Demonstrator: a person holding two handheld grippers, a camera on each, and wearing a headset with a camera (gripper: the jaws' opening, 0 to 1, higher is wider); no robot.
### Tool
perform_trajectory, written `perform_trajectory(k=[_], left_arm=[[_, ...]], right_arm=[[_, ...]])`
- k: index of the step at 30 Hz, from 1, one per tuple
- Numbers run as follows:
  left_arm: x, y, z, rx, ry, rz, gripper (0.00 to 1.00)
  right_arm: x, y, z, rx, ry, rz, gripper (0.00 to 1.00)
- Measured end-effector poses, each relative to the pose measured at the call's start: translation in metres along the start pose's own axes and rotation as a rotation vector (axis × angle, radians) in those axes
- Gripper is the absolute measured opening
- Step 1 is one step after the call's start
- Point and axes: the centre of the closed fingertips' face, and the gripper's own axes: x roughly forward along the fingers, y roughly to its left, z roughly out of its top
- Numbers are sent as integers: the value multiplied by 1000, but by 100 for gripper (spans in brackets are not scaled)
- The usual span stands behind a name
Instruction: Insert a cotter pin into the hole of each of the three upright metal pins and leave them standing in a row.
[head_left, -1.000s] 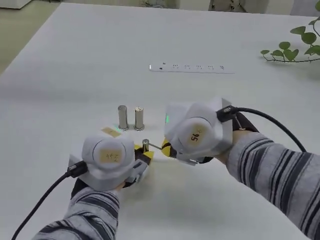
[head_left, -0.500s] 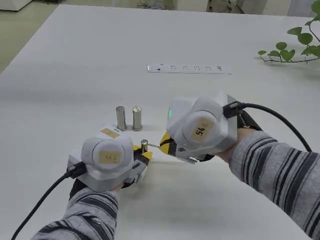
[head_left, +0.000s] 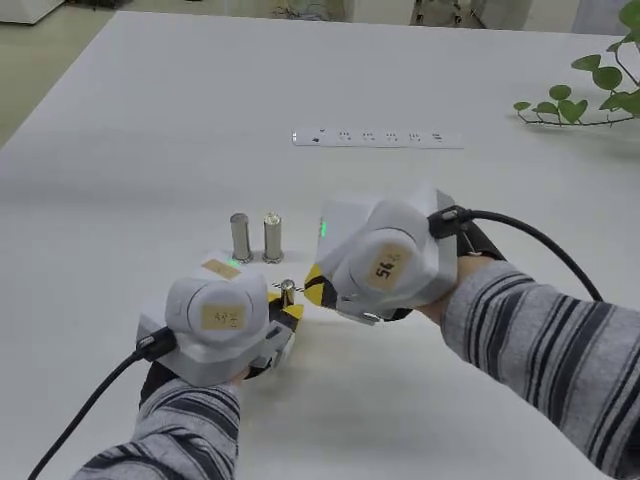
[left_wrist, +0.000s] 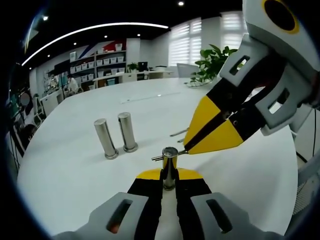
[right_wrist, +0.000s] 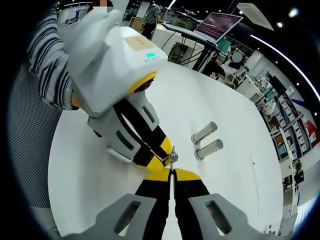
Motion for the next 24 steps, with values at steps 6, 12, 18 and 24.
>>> perform_trajectory(k=[6, 12, 18, 24], left_arm=[[0, 0, 0, -7, -1, 10, 5], [0, 0, 0, -15, -3, 14, 5], [0, 0, 0, -18, -2, 20, 5], [0, 0, 0, -23, -2, 24, 5]], right_arm=[[2, 0, 4, 14, -11, -5, 0], [3, -2, 9, 53, -27, -7, 0], [2, -4, 9, 63, -29, -17, 0], [-3, -5, 6, 115, -38, -13, 0]])
